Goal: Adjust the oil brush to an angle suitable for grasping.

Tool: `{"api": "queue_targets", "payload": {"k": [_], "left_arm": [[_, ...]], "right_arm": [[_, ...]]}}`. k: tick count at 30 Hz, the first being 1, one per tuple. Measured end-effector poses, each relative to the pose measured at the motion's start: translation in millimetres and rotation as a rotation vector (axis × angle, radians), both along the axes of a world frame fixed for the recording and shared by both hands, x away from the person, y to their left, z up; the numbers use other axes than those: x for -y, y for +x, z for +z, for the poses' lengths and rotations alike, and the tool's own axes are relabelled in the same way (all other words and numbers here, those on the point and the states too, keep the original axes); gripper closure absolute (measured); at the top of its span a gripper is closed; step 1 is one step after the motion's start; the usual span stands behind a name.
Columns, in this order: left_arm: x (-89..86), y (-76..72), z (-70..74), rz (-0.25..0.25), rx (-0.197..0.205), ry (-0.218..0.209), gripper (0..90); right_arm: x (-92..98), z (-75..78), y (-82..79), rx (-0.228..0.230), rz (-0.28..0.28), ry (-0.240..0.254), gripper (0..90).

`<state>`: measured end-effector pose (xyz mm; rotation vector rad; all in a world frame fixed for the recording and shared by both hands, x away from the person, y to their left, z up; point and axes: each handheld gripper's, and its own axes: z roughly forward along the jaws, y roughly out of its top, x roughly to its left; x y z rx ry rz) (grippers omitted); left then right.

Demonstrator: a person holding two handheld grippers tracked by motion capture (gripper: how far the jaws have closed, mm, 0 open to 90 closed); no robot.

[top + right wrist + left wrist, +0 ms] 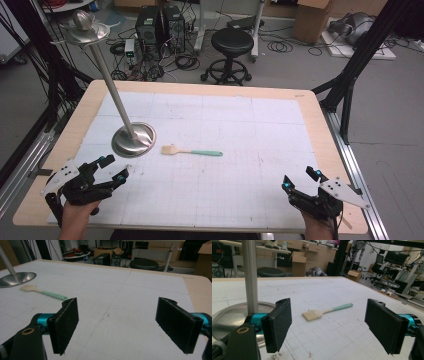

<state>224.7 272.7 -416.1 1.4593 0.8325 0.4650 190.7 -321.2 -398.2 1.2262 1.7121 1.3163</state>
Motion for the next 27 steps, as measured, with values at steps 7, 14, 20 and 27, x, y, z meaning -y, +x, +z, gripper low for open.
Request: {"api": "queue_targets", "payload": {"k": [7, 14, 20, 27], "left_arm": [[-2.5, 2.7, -1.0, 0.014, 0.000, -0.006, 22.2], [-6.1, 2.4, -1.2, 0.012, -0.008, -0.013, 22.2], [-9.9, 2.1, -2.2, 0.021, -0.014, -0.013, 22.2], [-15.0, 4.0, -4.2, 0.020, -0.028, -0.019, 22.2]], "right_arm": [[-0.8, -3.3, 3.1, -0.011, -0.003, 0.009, 17.3], [-8.1, -3.2, 5.6, -0.004, 0.005, 0.007, 17.3], [-31.2, -2.2, 23.6, -0.022, 0.057, 0.018, 17.3], [-69.3, 2.1, 58.7, -0.031, 0.135, 0.026, 24.4]]}}
